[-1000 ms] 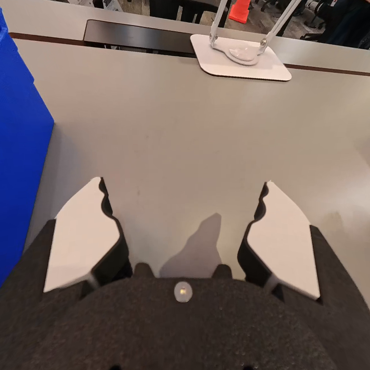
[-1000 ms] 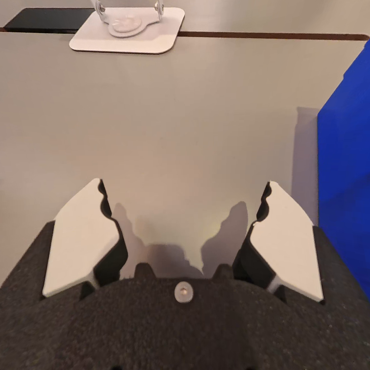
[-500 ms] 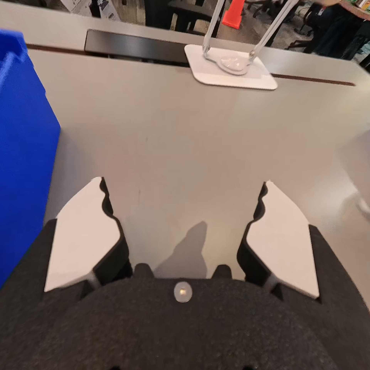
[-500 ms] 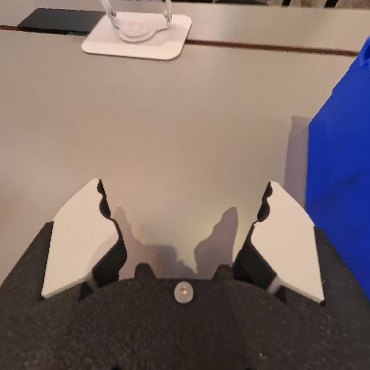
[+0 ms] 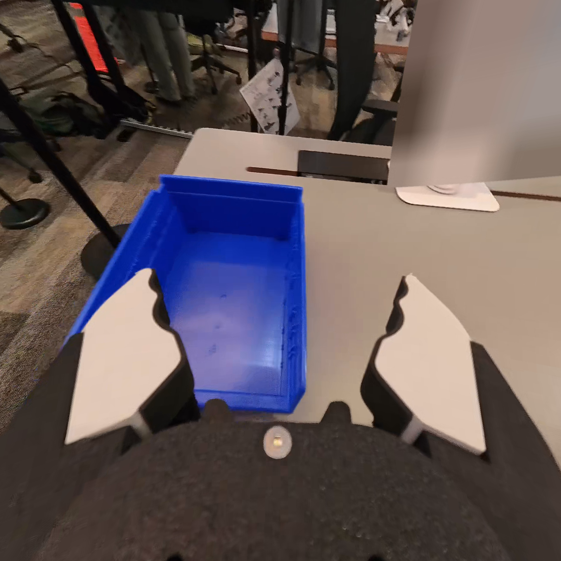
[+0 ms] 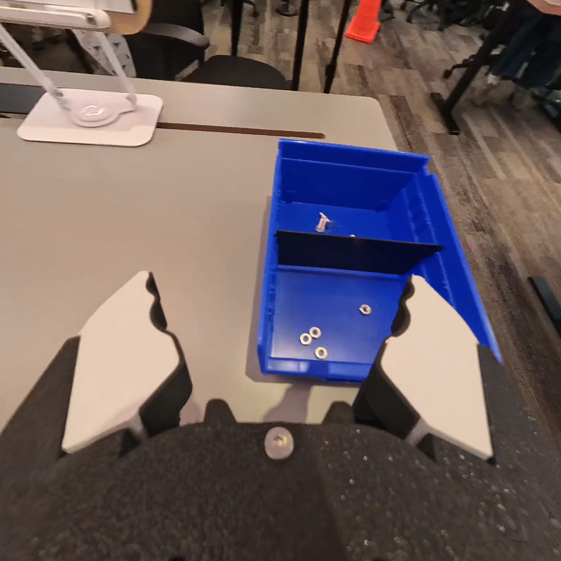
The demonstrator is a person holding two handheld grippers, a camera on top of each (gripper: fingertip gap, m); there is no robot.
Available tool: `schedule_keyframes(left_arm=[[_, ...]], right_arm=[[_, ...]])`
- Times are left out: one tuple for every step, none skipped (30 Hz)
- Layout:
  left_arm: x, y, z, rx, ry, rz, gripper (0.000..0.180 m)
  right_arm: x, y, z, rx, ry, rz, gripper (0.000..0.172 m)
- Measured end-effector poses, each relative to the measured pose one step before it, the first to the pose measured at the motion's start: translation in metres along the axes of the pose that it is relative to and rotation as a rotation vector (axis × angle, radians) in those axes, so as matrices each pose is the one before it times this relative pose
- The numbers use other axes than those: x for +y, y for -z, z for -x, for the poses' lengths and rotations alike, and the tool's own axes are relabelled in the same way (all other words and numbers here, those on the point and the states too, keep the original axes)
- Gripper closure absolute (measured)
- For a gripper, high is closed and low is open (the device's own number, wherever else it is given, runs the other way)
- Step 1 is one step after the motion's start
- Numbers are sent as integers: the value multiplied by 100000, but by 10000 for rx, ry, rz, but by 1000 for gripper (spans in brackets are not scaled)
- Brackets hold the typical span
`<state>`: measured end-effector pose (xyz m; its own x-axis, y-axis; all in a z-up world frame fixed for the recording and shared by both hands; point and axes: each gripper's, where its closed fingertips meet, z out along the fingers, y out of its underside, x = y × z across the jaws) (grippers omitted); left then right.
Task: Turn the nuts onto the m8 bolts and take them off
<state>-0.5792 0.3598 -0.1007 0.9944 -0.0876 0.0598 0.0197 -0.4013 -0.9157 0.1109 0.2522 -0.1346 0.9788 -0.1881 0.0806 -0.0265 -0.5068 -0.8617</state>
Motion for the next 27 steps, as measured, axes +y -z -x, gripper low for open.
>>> schedule_keyframes(left_arm=[[-300,544,592,-78,65,-87,41],[-214,457,477,-76,32,-32,41],[-135,386,414,-89,7,17,40],[-90,348,307,-69,-9,26,40],[-88,325,164,-13,-4,22,40],[-66,308,89,26,5,16,40],[-69,302,99,3,-9,3,40],[-66,262,204,-59,-28,-20,40],[-48,186,245,-75,-17,-22,40],[22,126,158,-22,20,-2,40],[99,84,79,17,37,26,40],[114,57,69,8,16,29,40],[95,36,87,-15,6,7,40],[86,19,110,-10,22,-3,40],[102,-25,89,6,39,11,40],[136,-67,92,7,40,32,40],[156,-98,67,11,28,42,40],[165,-103,7,28,14,52,40],[138,-83,-30,29,4,34,40],[88,-58,-24,14,5,4,40],[90,-69,-4,9,0,12,40],[131,-89,49,3,13,34,40],[105,-125,77,9,36,30,40],[114,-127,61,19,41,41,40],[124,-145,66,1,13,57,40],[108,-160,71,-23,-20,68,40],[112,-174,105,-38,-39,92,40]], right_arm=[[53,367,-635,120,-42,40,28],[19,336,-435,46,-54,43,28],[-56,338,-392,73,-29,7,28],[-128,348,-383,116,28,-17,28],[-146,355,-277,87,42,-8,28],[-154,376,-178,42,12,-17,27],[-244,390,-156,54,9,-83,27],[-223,371,-147,59,48,-76,28],[-108,318,-107,42,56,-12,28],[-71,255,-86,13,29,-1,28],[-60,216,-118,37,14,-5,28],[-31,206,-125,38,11,-6,28],[-12,181,-67,9,17,-4,28],[25,173,-52,11,29,8,28],[23,146,-55,24,29,-13,28],[33,110,-20,8,27,-3,28],[32,57,-36,15,30,2,28],[28,14,-58,15,7,3,28],[34,-5,-45,-4,-27,15,28],[-4,-11,-35,-16,-22,-11,28],[5,-18,-41,5,-3,-3,28],[8,-8,-44,8,5,-5,28],[-10,-18,-24,-5,1,-18,28],[50,-26,37,-38,0,5,28],[119,-73,52,-42,14,38,28],[132,-96,14,-14,28,43,28],[114,-86,24,-11,29,31,28]])
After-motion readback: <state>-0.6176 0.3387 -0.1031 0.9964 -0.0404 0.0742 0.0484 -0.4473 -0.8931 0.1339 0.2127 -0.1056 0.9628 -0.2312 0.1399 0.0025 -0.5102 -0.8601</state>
